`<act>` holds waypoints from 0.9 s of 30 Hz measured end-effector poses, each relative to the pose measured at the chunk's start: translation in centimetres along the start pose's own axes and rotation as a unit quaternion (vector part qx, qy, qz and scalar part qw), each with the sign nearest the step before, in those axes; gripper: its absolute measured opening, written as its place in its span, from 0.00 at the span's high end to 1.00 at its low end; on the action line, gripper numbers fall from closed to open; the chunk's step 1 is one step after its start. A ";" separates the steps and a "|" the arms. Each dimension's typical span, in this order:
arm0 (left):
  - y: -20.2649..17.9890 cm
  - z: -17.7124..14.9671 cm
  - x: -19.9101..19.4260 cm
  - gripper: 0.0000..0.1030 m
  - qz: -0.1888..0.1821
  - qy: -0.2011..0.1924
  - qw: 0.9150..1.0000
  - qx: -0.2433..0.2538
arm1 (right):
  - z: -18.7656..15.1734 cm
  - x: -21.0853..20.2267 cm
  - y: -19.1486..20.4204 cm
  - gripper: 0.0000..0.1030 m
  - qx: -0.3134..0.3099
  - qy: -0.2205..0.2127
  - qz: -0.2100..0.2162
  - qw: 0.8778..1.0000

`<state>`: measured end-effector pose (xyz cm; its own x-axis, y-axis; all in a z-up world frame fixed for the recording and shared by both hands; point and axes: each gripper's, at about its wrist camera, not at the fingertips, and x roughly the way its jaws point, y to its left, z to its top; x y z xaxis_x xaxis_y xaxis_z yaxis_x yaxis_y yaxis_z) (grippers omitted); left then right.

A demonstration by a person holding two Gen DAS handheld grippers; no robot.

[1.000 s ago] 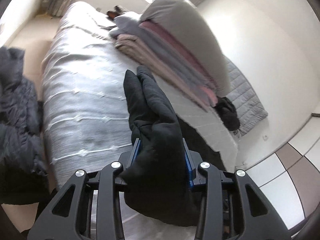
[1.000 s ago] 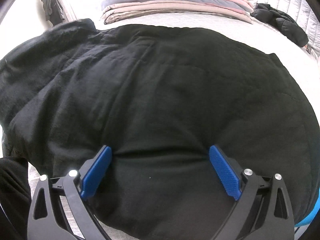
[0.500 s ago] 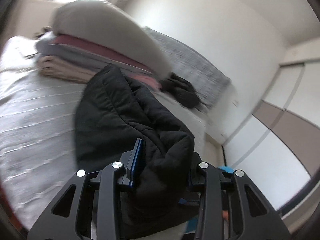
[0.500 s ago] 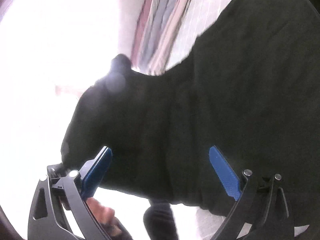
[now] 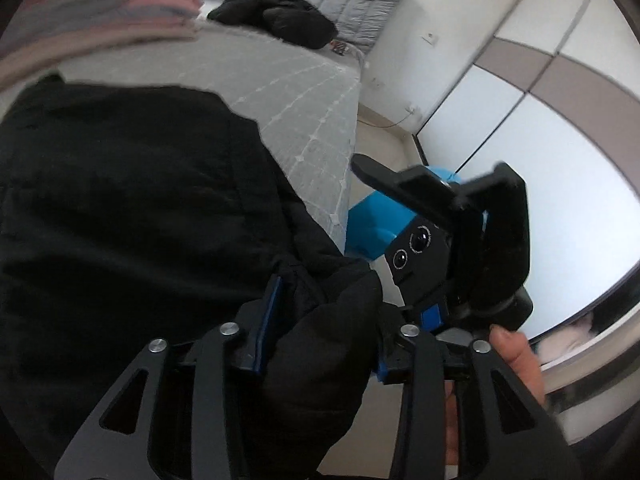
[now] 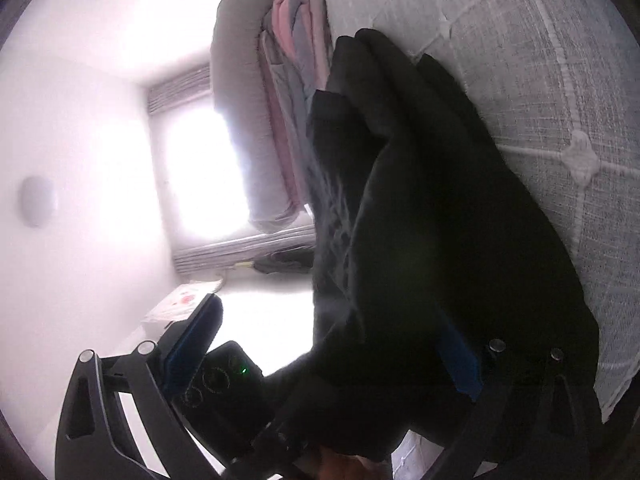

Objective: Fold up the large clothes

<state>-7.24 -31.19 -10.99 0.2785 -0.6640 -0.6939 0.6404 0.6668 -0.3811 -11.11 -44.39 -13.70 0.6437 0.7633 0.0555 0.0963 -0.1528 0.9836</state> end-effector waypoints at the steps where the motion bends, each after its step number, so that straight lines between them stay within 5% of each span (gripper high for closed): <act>1: -0.3 0.1 -0.1 0.56 0.001 0.003 1.000 0.006 | 0.2 0.0 0.0 0.08 0.003 0.002 0.004 1.000; 8: -4.0 0.7 -1.9 0.32 0.018 0.014 0.998 0.052 | 1.3 -1.7 -0.7 0.08 0.016 0.009 0.035 0.999; 14: -3.0 -0.6 -6.4 0.31 -0.016 0.010 0.999 0.032 | -0.2 -3.1 0.5 0.08 -0.007 -0.009 0.011 1.000; 19: 0.1 -1.2 -12.8 0.31 -0.030 -0.052 0.998 -0.008 | -2.0 -4.8 5.1 0.07 -0.109 -0.050 -0.069 0.990; 22: 3.1 -1.4 -17.1 0.30 -0.008 -0.109 0.993 -0.047 | -3.2 -4.9 9.4 0.07 -0.190 -0.066 -0.073 0.977; 25: 7.0 -1.5 -19.2 0.23 0.010 -0.141 0.984 -0.107 | -4.8 -2.1 13.3 0.07 -0.251 -0.010 -0.070 0.965; 27: 8.9 -1.3 -19.1 0.23 0.005 -0.142 0.980 -0.137 | -5.8 1.1 14.4 0.07 -0.272 0.067 -0.078 0.957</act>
<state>-7.86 -12.16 -1.94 0.4975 -0.6981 -0.5148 0.4311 0.7140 -0.5517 -13.41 -42.13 1.53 0.5468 0.8295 -0.1140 -0.2502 0.2919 0.9231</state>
